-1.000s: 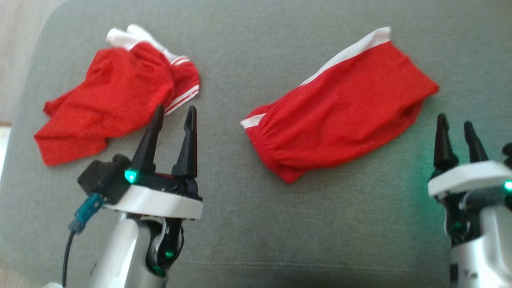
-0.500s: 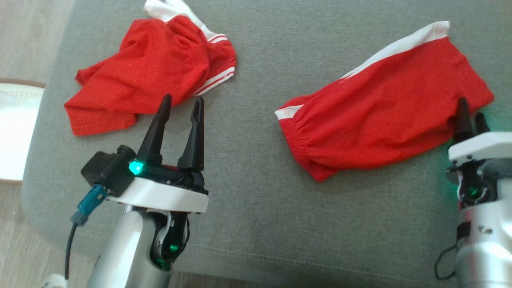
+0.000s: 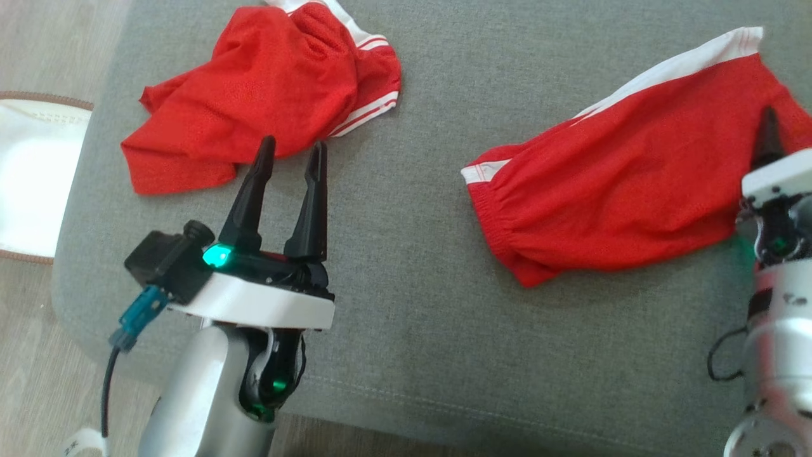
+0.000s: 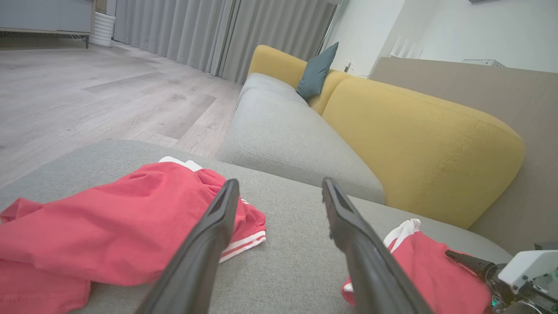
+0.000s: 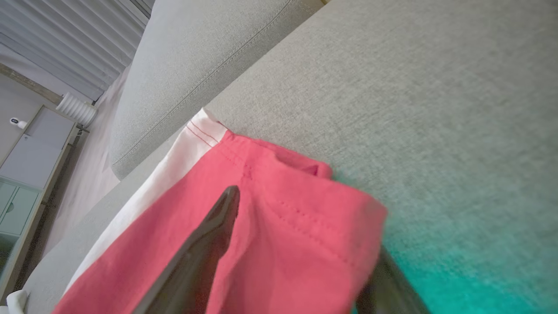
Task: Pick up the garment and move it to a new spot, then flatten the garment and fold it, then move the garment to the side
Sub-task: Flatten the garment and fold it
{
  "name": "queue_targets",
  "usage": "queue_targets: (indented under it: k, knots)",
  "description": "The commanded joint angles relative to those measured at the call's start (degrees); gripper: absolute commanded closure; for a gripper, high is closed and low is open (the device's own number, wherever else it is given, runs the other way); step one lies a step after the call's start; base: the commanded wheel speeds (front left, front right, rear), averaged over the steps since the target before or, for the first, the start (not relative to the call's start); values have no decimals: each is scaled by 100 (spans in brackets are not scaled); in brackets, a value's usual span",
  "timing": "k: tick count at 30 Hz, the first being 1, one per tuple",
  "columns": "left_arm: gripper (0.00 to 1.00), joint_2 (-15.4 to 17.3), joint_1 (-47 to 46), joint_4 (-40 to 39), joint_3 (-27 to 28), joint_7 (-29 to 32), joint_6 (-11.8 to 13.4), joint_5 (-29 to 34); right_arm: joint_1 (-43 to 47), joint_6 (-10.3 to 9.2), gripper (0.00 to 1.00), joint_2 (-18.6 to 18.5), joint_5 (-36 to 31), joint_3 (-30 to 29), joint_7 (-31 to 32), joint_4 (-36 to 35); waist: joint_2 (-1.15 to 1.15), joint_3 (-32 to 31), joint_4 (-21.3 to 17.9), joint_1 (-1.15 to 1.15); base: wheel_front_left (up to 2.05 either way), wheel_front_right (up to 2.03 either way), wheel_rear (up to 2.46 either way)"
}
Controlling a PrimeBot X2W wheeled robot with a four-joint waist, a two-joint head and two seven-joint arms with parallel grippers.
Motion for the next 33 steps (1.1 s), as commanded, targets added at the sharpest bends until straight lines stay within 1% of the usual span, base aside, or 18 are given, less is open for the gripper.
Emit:
queue_targets:
  k: [1,2,3,4,7,13,19,24,26,29,33]
  knots:
    - [0,37,-197,-226,133,-29,44,-28,-179,20,0,146,-105,70,123,164,0,44,10,0,0,0,0]
    - [0,37,-203,-225,127,-29,47,-34,-240,20,13,146,-159,40,123,213,0,57,7,0,0,0,0]
    - [0,37,-210,-217,118,-29,46,-38,-298,20,98,146,-206,46,119,251,0,65,1,0,0,0,0]
    - [0,37,-215,-207,113,-29,45,-37,-346,20,100,146,-241,58,100,272,0,68,-11,0,0,0,0]
    - [0,37,-214,-190,122,-29,48,-27,-402,20,100,147,-298,83,25,277,0,54,-65,0,0,0,0]
    - [0,37,-166,-159,189,-29,30,41,-370,20,100,147,-165,-6,-263,40,0,-78,-357,0,0,0,0]
    - [0,37,-118,-143,209,-29,1,41,-13,20,100,147,-42,-484,-428,-587,0,-214,-654,0,0,0,0]
    - [0,37,-54,-112,220,-29,7,26,458,20,100,147,66,-985,-550,-992,0,-344,-802,0,0,0,0]
    - [0,37,-26,-99,226,-29,3,37,597,20,100,147,189,-1129,-628,-1023,0,-402,-838,0,0,0,0]
    - [0,37,21,-92,229,-29,2,56,752,20,100,147,366,-1119,-747,-954,0,-471,-880,0,0,0,0]
    - [0,37,64,-85,170,-29,-8,83,822,20,100,147,440,-1067,-956,-761,0,-534,-867,0,0,0,0]
